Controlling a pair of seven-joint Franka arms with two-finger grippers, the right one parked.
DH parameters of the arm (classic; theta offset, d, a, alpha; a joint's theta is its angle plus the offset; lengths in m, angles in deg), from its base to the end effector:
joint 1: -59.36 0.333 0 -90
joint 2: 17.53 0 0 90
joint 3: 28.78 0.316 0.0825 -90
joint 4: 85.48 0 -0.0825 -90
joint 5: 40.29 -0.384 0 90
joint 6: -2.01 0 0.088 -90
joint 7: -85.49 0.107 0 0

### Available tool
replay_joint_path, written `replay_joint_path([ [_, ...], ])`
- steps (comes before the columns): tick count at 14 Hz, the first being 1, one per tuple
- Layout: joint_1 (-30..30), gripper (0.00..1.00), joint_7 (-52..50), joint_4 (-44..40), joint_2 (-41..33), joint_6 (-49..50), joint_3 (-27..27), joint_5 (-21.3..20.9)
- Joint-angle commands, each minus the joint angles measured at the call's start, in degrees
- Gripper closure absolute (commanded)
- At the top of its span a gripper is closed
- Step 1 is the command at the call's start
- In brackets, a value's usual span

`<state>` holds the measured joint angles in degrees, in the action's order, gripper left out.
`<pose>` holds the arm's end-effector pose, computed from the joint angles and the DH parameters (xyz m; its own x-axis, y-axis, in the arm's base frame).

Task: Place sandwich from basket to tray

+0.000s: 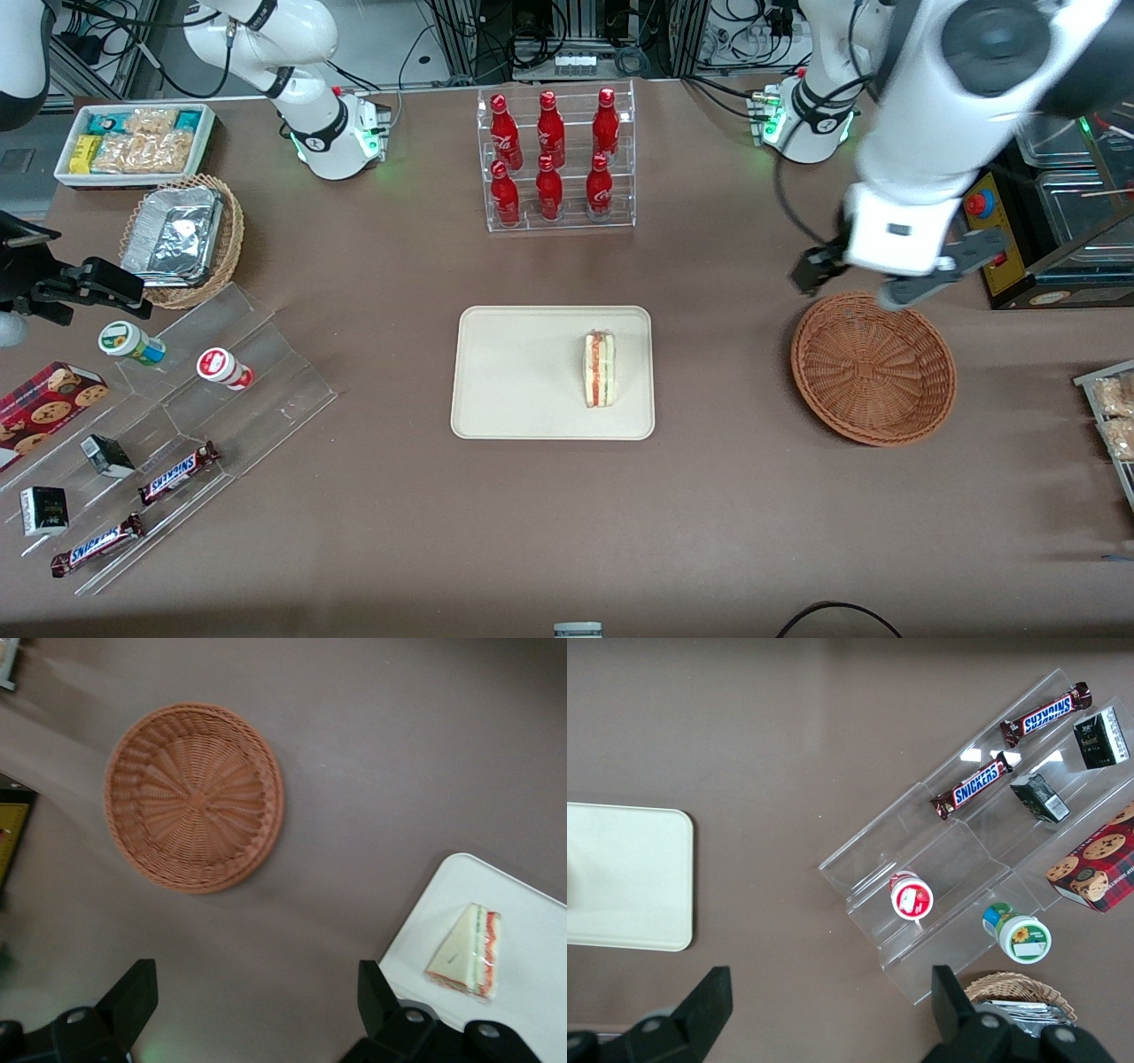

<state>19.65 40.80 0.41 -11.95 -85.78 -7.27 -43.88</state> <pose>0.5479 -0.1840 0.6039 0.8953 0.4445 0.0283 0.4448 -0.8889 -0.1100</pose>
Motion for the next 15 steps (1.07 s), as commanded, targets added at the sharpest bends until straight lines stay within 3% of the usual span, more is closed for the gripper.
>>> replay_joint_path([
  [1, 3.6, 0.00, 5.3, 1.1, -3.6, 2.6, -0.7, 0.3],
  [8, 15.4, 0.00, 22.5, 1.1, -6.9, 5.8, -2.5, 3.2],
  [13, 35.5, 0.00, 23.8, 1.0, -5.8, 5.2, -20.8, 5.9],
  [15, 39.1, 0.00, 23.8, 1.0, -5.8, 5.2, -25.4, 6.0],
])
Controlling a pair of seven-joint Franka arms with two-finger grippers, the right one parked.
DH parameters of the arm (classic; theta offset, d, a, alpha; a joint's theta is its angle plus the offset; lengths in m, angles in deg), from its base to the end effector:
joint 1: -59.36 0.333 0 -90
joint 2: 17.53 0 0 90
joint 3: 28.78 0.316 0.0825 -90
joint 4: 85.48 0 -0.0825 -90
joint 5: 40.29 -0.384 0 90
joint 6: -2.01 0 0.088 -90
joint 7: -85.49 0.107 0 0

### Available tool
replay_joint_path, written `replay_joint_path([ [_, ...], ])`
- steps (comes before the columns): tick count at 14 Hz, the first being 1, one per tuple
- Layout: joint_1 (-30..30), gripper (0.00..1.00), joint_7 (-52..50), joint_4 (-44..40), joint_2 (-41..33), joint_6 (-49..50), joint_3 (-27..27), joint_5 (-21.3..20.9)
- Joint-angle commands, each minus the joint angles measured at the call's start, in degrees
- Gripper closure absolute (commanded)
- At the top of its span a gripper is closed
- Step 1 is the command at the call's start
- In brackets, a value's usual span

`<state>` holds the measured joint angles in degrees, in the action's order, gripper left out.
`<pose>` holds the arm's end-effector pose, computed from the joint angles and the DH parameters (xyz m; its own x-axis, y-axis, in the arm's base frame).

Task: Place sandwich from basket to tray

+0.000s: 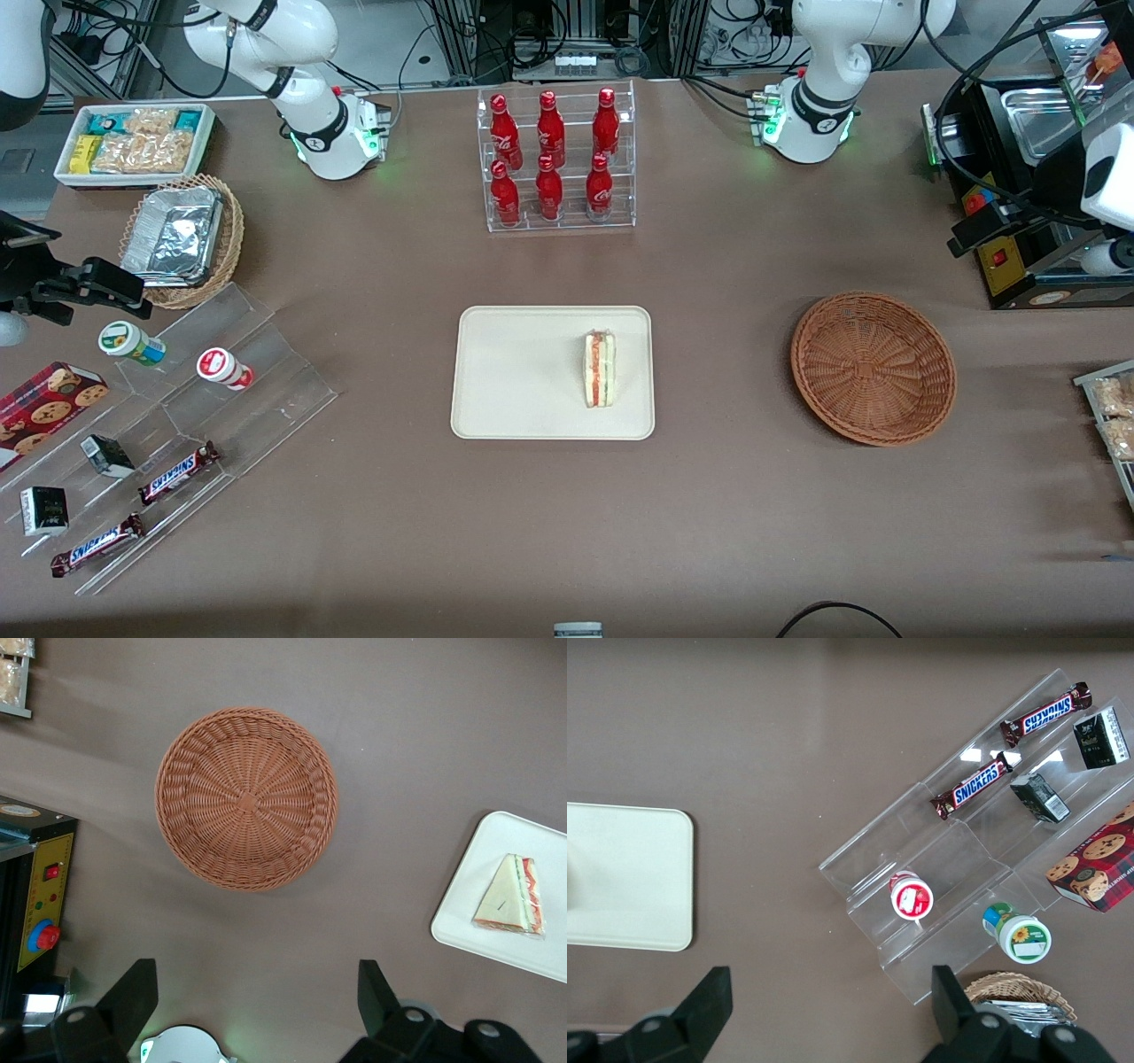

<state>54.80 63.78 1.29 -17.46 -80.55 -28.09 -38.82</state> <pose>0.5401 -0.0396 0.6392 0.9496 0.3033 -0.0788 0.3040 -0.9527 -0.0038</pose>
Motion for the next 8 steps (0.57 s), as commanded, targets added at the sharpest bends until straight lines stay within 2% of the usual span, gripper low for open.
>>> replay_joint_path([
  [1, 4.9, 0.00, 0.8, 0.0, -0.2, -0.2, -5.5, 0.9],
  [4, 10.8, 0.00, 2.4, -2.1, 1.2, -0.8, -12.1, 0.2],
  [8, 10.7, 0.00, 5.3, -2.3, 1.0, -0.3, -12.5, -0.1],
])
